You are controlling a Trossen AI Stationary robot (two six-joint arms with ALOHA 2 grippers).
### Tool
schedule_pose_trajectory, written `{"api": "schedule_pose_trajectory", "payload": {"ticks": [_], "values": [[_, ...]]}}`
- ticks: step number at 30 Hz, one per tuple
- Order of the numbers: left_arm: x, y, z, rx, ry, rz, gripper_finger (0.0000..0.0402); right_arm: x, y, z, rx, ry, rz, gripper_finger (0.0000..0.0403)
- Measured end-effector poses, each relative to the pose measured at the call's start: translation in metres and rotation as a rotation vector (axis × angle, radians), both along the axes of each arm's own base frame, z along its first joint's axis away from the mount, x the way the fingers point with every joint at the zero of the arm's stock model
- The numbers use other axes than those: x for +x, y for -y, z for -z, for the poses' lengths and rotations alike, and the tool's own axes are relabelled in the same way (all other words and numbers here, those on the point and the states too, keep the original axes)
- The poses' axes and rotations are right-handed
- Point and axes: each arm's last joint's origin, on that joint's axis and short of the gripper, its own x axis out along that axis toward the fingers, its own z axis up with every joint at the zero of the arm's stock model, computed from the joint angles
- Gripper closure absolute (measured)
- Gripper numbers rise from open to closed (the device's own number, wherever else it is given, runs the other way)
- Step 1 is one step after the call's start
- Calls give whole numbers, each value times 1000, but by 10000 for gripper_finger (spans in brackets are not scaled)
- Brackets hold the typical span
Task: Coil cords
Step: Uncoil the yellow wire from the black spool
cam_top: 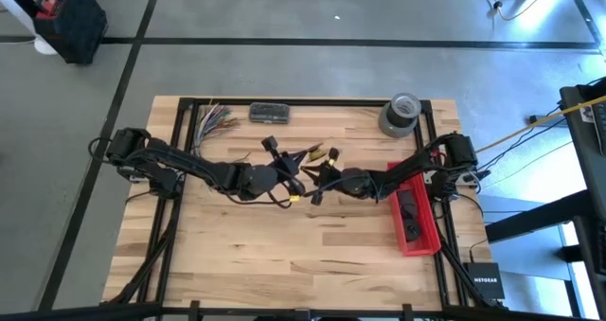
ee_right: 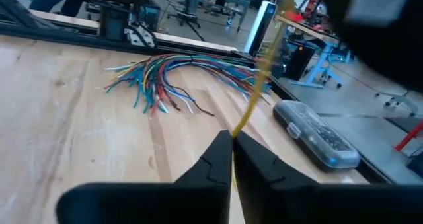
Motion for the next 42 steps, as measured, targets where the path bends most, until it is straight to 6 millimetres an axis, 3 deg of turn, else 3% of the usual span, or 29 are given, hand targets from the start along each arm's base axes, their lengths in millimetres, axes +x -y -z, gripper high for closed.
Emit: {"api": "schedule_pose_trajectory", "payload": {"ticks": [4,9,15,18,21,26,32,36,39,42], "values": [[-1,0,3,7,-31,-1,401,-3,-10,-15,-19,33,-43,397],[-2,-1,7,30,-96,-3,401,-17,-42,-52,-86,119,-86,398],[-3,3,7,38,-105,11,401,-55,-68,-103,-227,106,45,397],[-5,10,0,41,-75,34,401,-77,-71,-116,-260,18,126,400],[-11,19,-10,45,-38,64,401,-94,-70,-114,-221,-65,174,400],[-24,31,-30,38,30,113,401,-105,-67,-87,-89,-230,139,401],[-27,36,-43,54,110,131,401,-85,-73,-53,7,-339,15,401],[-24,24,-48,59,148,93,401,-63,-85,-37,22,-338,-194,401],[-22,13,-43,42,123,55,401,-50,-96,-41,-50,-332,-320,401],[-22,4,-32,0,75,20,401,-43,-107,-59,-125,-335,-356,401]]}}
